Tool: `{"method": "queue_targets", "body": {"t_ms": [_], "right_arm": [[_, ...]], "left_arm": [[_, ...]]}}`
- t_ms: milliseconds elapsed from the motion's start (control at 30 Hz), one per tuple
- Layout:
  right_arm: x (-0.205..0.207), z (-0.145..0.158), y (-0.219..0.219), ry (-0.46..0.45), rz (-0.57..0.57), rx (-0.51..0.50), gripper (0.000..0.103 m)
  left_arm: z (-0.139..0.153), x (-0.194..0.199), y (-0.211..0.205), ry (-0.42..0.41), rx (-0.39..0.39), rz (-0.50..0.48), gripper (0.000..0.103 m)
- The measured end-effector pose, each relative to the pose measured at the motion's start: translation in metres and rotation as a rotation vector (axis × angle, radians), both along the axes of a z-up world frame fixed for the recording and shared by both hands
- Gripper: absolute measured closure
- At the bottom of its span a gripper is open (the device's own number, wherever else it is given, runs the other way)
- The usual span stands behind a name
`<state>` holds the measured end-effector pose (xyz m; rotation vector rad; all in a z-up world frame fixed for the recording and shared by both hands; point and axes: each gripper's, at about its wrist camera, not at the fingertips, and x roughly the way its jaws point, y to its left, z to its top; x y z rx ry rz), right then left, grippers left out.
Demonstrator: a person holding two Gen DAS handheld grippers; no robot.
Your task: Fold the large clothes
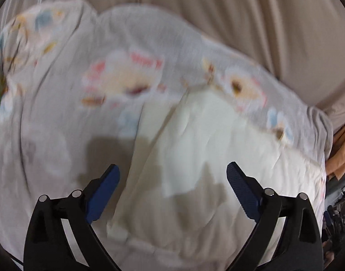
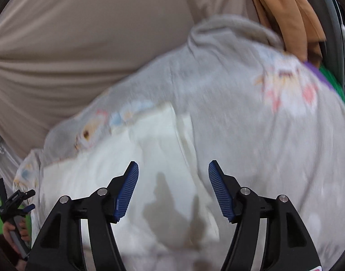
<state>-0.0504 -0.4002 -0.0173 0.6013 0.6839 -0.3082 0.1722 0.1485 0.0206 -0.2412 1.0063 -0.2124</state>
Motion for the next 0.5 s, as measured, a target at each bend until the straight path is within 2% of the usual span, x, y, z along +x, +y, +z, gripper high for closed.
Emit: {"method": "queue_targets", "body": {"t_ms": [67,133,200,233,267,300,333,367,400,500], "right_arm": [[-0.003,-0.023,0.004,0.062,0.017,0.016,0.039],[0.001,-0.047,0.007,0.110,0.048,0.070,0.039],[0.007,-0.061,0.011,0.128,0.056,0.095,0.037],[0.009,-0.064,0.013,0.129,0.052,0.093,0.037],[0.012,-0.064,0.013,0.133,0.048,0.094,0.044],[0.016,-0.062,0.012,0.132,0.050,0.106,0.070],[0.018,-0.057,0.011,0.131,0.053,0.111,0.081],[0.017,-0.050,0.010,0.124,0.058,0.114,0.088],[0.013,-0.041,0.010,0.101,0.067,0.110,0.090],[-0.009,-0.012,0.020,0.059,0.121,0.076,0.095]], "left_arm": [[-0.025,-0.010,0.008,0.070,0.000,0.018,0.010],[-0.044,-0.016,0.015,0.122,-0.045,0.048,0.010],[-0.052,-0.020,0.017,0.123,-0.056,0.069,0.011],[-0.053,-0.018,0.014,0.130,-0.037,0.060,0.022],[-0.052,-0.017,0.010,0.137,-0.032,0.046,0.029],[-0.049,-0.015,0.006,0.144,-0.012,0.037,0.042],[-0.045,-0.015,0.004,0.143,0.015,0.030,0.065],[-0.037,-0.015,0.003,0.141,0.036,0.009,0.075],[-0.029,-0.017,0.003,0.139,0.036,-0.007,0.085],[-0.009,-0.039,0.016,0.141,0.009,-0.059,0.091]]}}
